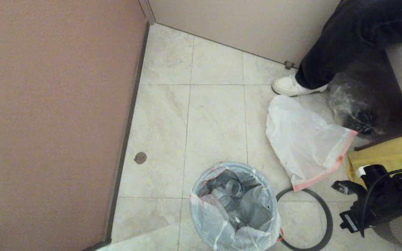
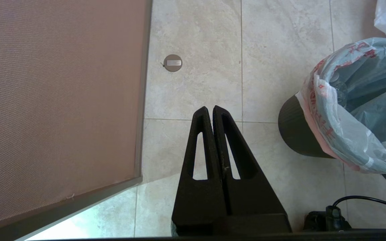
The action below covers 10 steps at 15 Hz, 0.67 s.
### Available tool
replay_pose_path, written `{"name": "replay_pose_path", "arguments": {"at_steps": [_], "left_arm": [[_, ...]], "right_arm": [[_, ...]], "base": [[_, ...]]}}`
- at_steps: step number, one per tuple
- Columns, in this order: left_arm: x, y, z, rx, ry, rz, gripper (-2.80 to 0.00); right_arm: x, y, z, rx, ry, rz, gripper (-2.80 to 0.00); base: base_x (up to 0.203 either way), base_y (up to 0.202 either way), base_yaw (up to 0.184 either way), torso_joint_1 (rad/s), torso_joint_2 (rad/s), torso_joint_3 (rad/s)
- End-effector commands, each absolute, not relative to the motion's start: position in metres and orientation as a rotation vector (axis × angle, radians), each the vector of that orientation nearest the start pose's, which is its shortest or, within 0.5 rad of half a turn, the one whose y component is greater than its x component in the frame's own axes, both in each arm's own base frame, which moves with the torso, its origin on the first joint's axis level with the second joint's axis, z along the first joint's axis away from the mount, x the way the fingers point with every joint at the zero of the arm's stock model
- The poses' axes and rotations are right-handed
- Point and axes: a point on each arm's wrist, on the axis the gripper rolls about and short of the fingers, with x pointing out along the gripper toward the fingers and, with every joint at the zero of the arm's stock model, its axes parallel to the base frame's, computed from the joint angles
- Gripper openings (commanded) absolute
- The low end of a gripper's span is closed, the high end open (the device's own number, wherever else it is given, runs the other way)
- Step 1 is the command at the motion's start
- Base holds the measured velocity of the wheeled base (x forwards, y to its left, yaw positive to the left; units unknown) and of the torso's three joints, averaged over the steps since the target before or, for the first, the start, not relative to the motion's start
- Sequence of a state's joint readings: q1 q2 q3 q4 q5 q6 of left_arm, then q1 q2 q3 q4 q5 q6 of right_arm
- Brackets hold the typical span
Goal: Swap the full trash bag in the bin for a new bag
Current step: Place the trash bag on the floor
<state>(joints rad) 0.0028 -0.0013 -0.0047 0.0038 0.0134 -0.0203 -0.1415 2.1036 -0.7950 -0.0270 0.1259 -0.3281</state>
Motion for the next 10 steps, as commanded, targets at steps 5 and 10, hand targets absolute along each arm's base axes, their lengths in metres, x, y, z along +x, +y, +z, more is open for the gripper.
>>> {"name": "replay_pose_path", "arguments": {"at_steps": [5,10], "left_arm": [[-0.023,0.000,0.076,-0.021,-0.002,0.017,-2.80],[-0.023,0.000,0.076,-0.021,-0.001,0.017,-2.80]], "right_arm": [[0.287,0.051,-0.011,-0.147,1.178,0.274,-2.80],[0.268,0.085,-0.016,-0.033,1.145,0.328,-2.80]], "base": [[0.000,0.000,0.000,0.000,0.00,0.000],[0.000,0.000,0.000,0.000,0.00,0.000]]}}
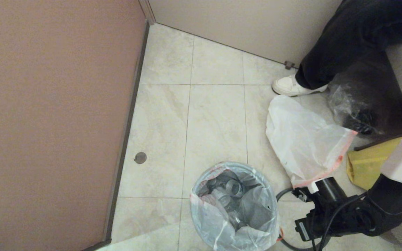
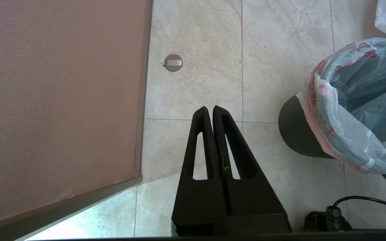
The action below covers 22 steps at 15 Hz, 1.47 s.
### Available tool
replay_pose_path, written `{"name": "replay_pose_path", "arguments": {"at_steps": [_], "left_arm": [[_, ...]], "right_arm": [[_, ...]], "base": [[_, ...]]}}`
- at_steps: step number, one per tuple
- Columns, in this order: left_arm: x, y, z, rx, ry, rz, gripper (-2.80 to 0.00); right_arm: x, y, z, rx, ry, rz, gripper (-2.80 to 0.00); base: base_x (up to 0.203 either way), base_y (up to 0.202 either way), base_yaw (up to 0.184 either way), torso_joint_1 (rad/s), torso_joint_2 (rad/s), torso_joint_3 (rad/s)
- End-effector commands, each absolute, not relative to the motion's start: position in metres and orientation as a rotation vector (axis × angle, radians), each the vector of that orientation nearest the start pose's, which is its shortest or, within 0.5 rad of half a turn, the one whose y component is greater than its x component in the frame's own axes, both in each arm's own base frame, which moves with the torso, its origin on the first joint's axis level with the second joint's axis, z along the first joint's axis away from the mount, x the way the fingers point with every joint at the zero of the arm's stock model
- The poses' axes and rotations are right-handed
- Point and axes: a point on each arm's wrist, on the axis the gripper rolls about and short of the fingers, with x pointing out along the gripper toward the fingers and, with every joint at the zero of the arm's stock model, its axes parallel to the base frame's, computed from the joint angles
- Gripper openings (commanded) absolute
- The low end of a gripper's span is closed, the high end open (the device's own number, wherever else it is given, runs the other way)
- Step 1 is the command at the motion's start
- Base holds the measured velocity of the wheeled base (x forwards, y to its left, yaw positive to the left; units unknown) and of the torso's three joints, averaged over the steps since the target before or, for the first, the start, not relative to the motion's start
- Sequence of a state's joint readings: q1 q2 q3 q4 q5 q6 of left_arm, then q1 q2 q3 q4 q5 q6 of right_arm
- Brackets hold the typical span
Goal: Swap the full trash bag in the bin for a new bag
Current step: Place the trash bag on the floor
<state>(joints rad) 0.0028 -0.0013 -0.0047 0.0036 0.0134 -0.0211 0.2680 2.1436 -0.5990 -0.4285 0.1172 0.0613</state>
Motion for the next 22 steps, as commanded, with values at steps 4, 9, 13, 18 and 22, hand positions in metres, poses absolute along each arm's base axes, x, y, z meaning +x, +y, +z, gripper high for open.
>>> {"name": "replay_pose_path", "arguments": {"at_steps": [4,9,13,18,22], "left_arm": [[-0.023,0.000,0.076,-0.021,0.000,0.017,-2.80],[-0.023,0.000,0.076,-0.021,-0.001,0.017,-2.80],[-0.023,0.000,0.076,-0.021,-0.002,0.017,-2.80],[-0.023,0.000,0.076,-0.021,0.000,0.017,-2.80],[-0.023,0.000,0.076,-0.021,0.000,0.017,-2.80]], "right_arm": [[0.242,0.087,-0.012,-0.023,1.117,0.356,-2.80],[0.221,0.094,-0.030,-0.021,1.048,0.471,0.00],[0.222,0.106,-0.053,-0.101,0.964,0.418,0.00],[0.226,0.107,-0.078,-0.172,0.768,0.389,0.00],[0.230,0.101,-0.069,-0.144,0.741,0.391,0.00]], "base": [[0.000,0.000,0.000,0.000,0.00,0.000],[0.000,0.000,0.000,0.000,0.00,0.000],[0.000,0.000,0.000,0.000,0.00,0.000],[0.000,0.000,0.000,0.000,0.00,0.000],[0.000,0.000,0.000,0.000,0.00,0.000]]}}
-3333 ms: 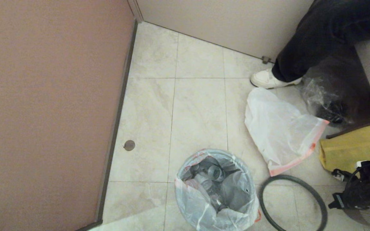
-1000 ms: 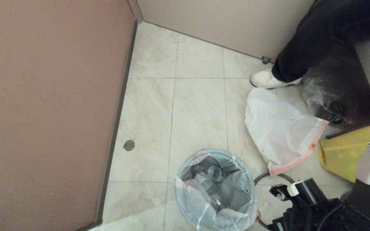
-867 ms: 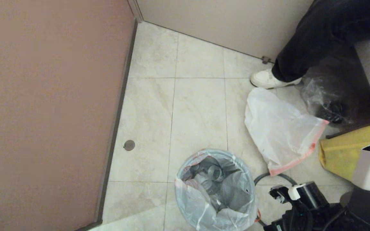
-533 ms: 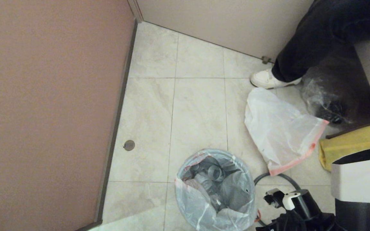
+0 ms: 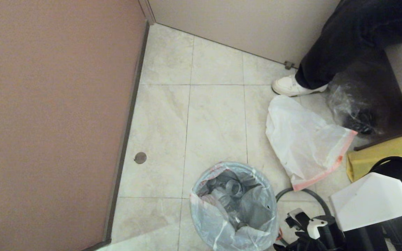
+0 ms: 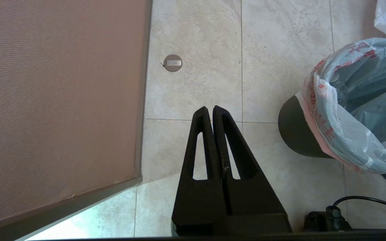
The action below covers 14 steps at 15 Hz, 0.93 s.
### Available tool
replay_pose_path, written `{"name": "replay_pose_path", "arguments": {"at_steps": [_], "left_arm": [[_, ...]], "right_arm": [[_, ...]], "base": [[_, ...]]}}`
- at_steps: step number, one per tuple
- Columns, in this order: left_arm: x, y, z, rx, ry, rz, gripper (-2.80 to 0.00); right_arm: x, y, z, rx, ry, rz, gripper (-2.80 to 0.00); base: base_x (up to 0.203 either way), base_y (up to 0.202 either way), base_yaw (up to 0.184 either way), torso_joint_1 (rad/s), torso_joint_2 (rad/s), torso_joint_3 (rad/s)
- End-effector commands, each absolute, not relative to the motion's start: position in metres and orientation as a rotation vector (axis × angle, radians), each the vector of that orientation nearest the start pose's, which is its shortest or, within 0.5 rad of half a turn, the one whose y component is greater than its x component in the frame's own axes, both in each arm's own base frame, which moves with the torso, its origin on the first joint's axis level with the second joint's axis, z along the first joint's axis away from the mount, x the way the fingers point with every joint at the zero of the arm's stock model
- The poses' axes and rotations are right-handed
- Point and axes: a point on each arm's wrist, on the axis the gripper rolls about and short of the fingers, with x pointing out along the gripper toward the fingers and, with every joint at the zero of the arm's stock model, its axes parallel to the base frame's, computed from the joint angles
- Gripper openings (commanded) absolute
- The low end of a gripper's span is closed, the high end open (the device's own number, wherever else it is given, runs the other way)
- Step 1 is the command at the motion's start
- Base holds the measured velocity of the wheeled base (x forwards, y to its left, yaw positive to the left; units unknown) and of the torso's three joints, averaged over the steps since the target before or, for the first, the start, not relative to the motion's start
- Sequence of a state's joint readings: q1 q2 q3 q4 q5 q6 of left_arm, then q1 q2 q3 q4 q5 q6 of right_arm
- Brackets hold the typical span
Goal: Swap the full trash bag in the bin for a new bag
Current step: Place the trash bag on the floor
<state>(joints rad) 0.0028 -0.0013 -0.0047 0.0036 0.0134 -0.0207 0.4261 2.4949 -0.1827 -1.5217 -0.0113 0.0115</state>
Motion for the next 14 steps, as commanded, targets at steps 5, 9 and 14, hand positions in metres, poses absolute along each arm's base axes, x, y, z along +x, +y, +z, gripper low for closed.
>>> {"name": "replay_pose_path", "arguments": {"at_steps": [5,9,14], "left_arm": [[-0.023,0.000,0.076,-0.021,-0.001,0.017,-2.80],[-0.023,0.000,0.076,-0.021,0.000,0.017,-2.80],[-0.023,0.000,0.076,-0.021,-0.002,0.017,-2.80]], "right_arm": [[0.235,0.097,-0.060,-0.111,0.709,0.400,0.00],[0.240,0.093,-0.055,-0.088,0.682,0.394,0.00],[0.255,0.088,-0.053,-0.071,0.635,0.362,0.00]], "base": [[0.000,0.000,0.000,0.000,0.00,0.000],[0.000,0.000,0.000,0.000,0.00,0.000],[0.000,0.000,0.000,0.000,0.00,0.000]]}}
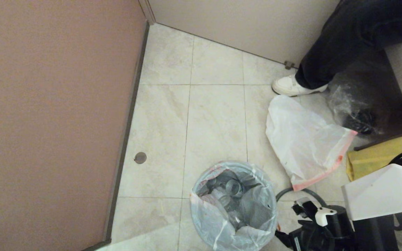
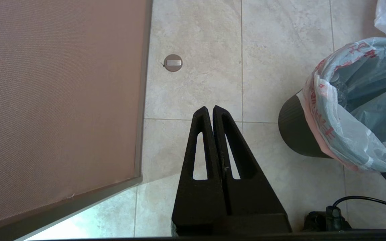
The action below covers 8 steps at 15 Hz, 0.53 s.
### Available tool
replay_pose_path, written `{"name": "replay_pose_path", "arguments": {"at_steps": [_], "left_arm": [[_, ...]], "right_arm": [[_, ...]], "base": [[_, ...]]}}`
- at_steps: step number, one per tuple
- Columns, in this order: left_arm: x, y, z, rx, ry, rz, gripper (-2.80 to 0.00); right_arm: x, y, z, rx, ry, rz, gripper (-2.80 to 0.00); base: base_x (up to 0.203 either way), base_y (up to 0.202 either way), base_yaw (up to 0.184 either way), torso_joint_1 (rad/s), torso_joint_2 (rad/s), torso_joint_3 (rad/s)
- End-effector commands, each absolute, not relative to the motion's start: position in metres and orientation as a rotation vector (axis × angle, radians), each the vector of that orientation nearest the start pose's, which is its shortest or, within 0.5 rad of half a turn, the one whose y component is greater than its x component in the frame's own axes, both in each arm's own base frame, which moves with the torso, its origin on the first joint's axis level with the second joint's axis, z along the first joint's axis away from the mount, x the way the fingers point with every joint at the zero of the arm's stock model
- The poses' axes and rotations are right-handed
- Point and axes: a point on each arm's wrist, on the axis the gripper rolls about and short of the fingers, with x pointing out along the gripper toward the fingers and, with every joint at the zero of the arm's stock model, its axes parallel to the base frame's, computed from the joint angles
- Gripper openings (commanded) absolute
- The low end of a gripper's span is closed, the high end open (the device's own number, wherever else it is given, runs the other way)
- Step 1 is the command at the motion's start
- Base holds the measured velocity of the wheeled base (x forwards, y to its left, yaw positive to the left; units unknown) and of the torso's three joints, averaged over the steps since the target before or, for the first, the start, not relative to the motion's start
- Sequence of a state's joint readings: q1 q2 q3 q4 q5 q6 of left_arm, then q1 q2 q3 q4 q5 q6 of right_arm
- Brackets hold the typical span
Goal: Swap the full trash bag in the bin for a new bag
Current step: Place the trash bag on the floor
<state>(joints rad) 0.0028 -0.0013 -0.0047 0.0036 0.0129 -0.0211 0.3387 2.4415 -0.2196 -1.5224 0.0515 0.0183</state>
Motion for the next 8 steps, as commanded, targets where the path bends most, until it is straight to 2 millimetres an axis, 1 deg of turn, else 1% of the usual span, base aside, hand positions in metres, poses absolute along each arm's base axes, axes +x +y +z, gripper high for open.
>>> {"name": "replay_pose_path", "arguments": {"at_steps": [1,8], "left_arm": [[-0.023,0.000,0.076,-0.021,-0.002,0.017,-2.80],[-0.023,0.000,0.076,-0.021,-0.002,0.017,-2.80]], "right_arm": [[0.257,0.087,-0.054,-0.069,0.632,0.355,0.00],[0.267,0.090,-0.069,-0.103,0.628,0.361,0.00]], "base": [[0.000,0.000,0.000,0.000,0.00,0.000],[0.000,0.000,0.000,0.000,0.00,0.000]]}}
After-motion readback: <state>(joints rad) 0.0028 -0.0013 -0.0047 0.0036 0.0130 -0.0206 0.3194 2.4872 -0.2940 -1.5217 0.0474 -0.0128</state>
